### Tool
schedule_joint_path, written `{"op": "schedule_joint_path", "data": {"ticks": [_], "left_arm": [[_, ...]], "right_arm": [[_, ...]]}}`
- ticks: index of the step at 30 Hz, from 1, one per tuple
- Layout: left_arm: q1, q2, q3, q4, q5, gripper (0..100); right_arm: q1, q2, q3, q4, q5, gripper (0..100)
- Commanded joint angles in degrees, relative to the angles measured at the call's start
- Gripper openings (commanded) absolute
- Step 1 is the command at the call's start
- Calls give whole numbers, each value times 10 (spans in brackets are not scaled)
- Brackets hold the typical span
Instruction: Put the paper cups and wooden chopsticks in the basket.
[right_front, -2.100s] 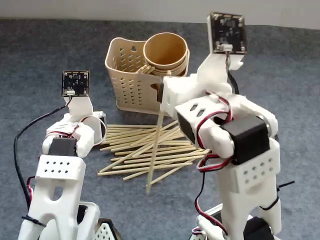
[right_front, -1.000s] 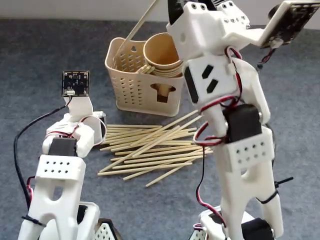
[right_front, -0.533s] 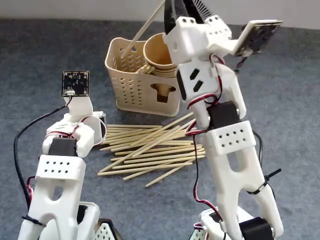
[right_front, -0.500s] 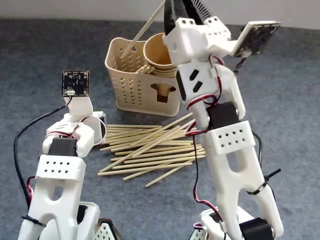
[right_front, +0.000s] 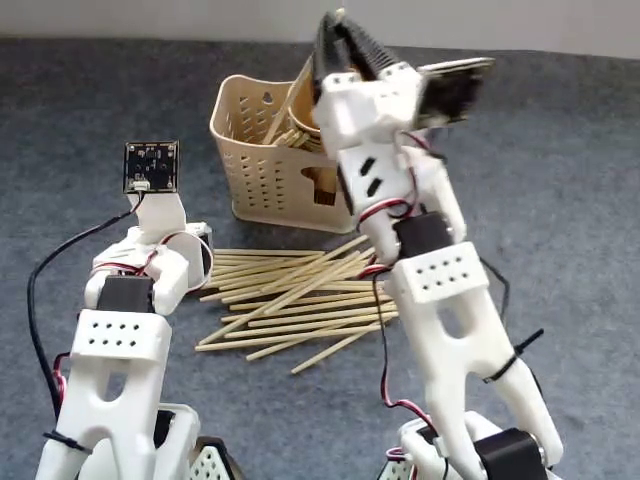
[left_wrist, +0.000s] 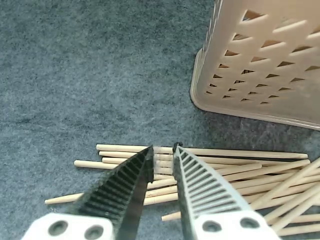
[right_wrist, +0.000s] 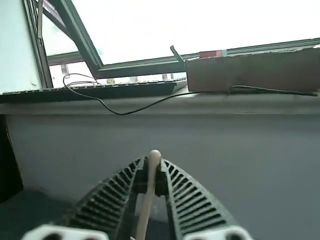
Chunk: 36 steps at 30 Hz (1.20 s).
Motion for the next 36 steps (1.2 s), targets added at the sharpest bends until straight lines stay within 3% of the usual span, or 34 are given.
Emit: {"op": "schedule_joint_path", "data": {"ticks": [1,4,9,19,27,36], "left_arm": [[-3,-15,-7,-11,1,81],[-3,-15,-7,-11,1,81],[-3,-15,-7,-11,1,81],[-4,-15,-7,-11,1,81],[-4,-15,-7,-11,1,81],[-4,-15,-7,-11,1,81]], "right_arm": [[-31,-8,3,-13,27,10],[-47,-7,11,-10,28,19],[-61,-7,9,47,27,131],[-91,-22,8,129,29,131],[-122,-197,58,221,29,131],[-96,-389,177,325,30,131]]}}
